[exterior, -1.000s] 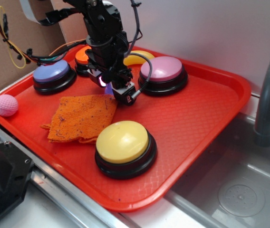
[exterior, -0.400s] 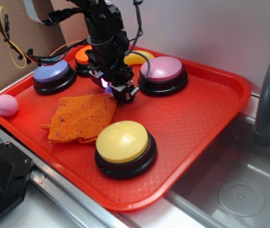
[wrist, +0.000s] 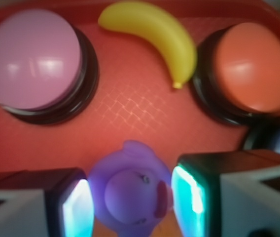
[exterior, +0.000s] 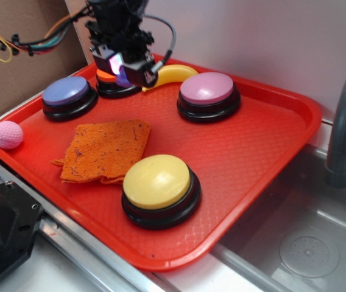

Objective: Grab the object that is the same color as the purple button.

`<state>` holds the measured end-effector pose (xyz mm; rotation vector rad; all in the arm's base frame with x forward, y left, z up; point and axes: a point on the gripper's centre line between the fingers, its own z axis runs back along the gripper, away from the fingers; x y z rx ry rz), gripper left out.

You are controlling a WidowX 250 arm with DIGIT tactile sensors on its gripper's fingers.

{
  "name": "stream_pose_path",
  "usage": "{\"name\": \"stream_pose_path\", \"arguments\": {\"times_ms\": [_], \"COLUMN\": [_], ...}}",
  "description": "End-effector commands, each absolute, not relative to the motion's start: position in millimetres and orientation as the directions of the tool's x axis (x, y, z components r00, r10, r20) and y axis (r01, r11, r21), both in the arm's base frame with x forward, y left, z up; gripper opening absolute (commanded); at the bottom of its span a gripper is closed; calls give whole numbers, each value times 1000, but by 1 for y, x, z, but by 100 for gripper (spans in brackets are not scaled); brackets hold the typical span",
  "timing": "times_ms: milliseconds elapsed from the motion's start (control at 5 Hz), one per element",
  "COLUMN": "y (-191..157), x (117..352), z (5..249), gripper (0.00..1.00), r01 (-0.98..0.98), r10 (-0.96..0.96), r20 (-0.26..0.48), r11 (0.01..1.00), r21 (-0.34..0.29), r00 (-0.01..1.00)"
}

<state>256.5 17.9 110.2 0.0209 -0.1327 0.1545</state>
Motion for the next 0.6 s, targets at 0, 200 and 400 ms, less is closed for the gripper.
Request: {"name": "stream_pose_path", "arguments": {"times_ms": [0, 200, 400], "y": [16, 13, 13], "x": [218, 205, 207], "z": [184, 187, 179], "gripper": [0, 0, 0], "r01": [-160, -186, -208], "r10": [169, 199, 225], "r20": [207, 205, 163], "r11": [985, 979, 971], "r21": [-59, -81, -116], "r00": [964, 958, 961]}}
